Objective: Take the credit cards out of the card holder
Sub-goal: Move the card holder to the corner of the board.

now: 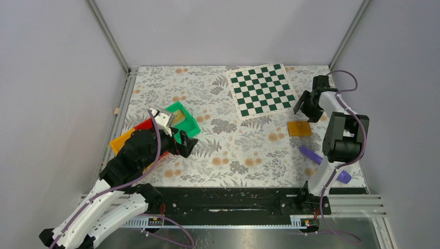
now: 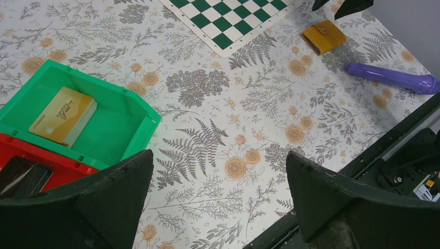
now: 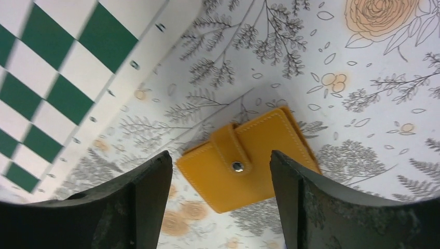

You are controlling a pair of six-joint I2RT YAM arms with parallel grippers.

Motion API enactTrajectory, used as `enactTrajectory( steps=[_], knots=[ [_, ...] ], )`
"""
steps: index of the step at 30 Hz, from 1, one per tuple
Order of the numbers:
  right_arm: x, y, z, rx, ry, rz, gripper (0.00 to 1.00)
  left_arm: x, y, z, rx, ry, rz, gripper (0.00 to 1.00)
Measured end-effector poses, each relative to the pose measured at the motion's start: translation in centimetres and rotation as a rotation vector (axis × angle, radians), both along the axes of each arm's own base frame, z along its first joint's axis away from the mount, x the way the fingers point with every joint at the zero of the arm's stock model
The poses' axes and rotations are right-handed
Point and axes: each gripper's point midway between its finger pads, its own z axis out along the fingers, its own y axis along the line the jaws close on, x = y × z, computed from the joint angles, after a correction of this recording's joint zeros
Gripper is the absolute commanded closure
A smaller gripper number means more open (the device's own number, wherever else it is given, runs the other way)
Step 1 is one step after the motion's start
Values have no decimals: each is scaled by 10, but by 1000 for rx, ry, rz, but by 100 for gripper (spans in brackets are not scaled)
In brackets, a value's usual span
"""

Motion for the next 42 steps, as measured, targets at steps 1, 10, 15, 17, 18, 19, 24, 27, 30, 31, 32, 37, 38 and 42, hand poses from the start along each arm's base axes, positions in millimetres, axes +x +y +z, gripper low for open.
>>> enactTrajectory(
  steps=[1,10,15,17,18,19,24,27,30,31,32,37,38,42],
  knots=[
    [-4,-1,-2,-10,17,24,23,0,0,0,0,0,0,2],
    [-30,-16,-33,-43,182,183,23,-1,-1,0,1,1,-6,2],
    [-30,-18,-29,-37,197,223,23,-1,-1,0,2,1,-5,2],
    [-33,-15,-29,-24,207,236,23,-1,-1,0,2,0,-3,2],
    [-35,-14,-29,-16,213,242,23,0,-1,0,2,0,-2,2],
    [-37,-12,-29,-6,221,249,24,0,-1,-1,3,0,-2,2],
    [-41,-4,-30,44,236,278,28,0,-1,-1,6,3,-1,2],
    [-42,4,-29,81,235,289,29,1,-1,-3,9,7,0,2],
    [-45,10,-29,90,248,304,30,1,-1,-3,9,7,0,2],
    [-45,14,-29,88,257,315,31,1,-1,-3,9,7,0,2],
    [-46,17,-29,83,268,326,31,1,-1,-3,9,7,0,2],
    [-44,42,-32,51,304,401,35,1,-1,-3,10,7,0,2],
    [-46,47,-33,44,313,415,36,1,-1,-3,9,7,1,2],
    [-50,68,-34,22,342,481,38,1,-1,-3,9,7,0,2]
  ],
)
